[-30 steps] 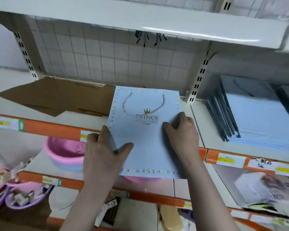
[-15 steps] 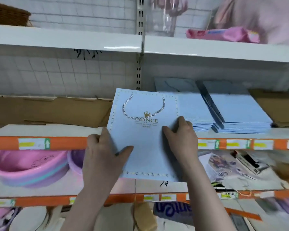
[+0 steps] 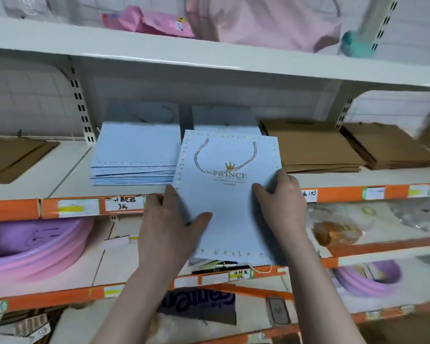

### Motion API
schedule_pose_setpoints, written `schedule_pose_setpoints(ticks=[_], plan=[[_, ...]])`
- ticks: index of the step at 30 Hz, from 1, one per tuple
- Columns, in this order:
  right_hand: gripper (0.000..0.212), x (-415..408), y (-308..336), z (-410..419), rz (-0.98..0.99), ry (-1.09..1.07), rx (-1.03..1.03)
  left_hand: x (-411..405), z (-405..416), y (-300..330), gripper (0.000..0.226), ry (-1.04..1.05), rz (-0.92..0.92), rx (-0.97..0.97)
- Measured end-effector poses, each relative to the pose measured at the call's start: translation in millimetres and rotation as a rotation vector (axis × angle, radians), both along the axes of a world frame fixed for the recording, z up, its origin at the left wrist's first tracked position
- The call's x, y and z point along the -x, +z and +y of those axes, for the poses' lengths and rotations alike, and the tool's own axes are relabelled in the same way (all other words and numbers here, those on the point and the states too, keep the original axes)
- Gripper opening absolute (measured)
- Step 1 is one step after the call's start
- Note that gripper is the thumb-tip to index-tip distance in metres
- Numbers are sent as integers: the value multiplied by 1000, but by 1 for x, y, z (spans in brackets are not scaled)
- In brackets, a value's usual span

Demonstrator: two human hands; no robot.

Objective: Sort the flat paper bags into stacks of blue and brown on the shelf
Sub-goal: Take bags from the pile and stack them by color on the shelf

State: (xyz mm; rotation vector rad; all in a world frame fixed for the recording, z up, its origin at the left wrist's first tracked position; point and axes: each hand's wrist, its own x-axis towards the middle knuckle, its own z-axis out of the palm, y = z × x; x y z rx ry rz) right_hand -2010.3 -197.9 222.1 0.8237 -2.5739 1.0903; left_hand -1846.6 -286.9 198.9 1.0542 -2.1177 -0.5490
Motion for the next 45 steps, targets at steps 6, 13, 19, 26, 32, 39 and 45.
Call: schedule_pose_setpoints(ticks=[6, 13, 19, 26, 32, 39, 45], plan=[[36, 69, 2, 9, -22, -29, 23, 72, 4, 3, 76, -25, -38, 46], [34, 149, 14, -20, -1, -17, 38, 157, -26, 16, 75, -16, 1, 58], [35, 189, 22, -55, -40, 81, 21, 190, -47, 22, 69, 86, -28, 85], [46, 219, 19, -99, -72, 264, 22, 212, -71, 19, 75, 301, -87, 92], [50, 229, 16, -129, -27, 331, -13, 217, -87, 19, 75, 397, -83, 63], [39, 223, 17, -153, 13, 365, -122, 211, -105, 16, 59, 463, -69, 34], [52, 225, 12, -162, 18, 378, -105, 212, -113, 7, 60, 433, -109, -16]])
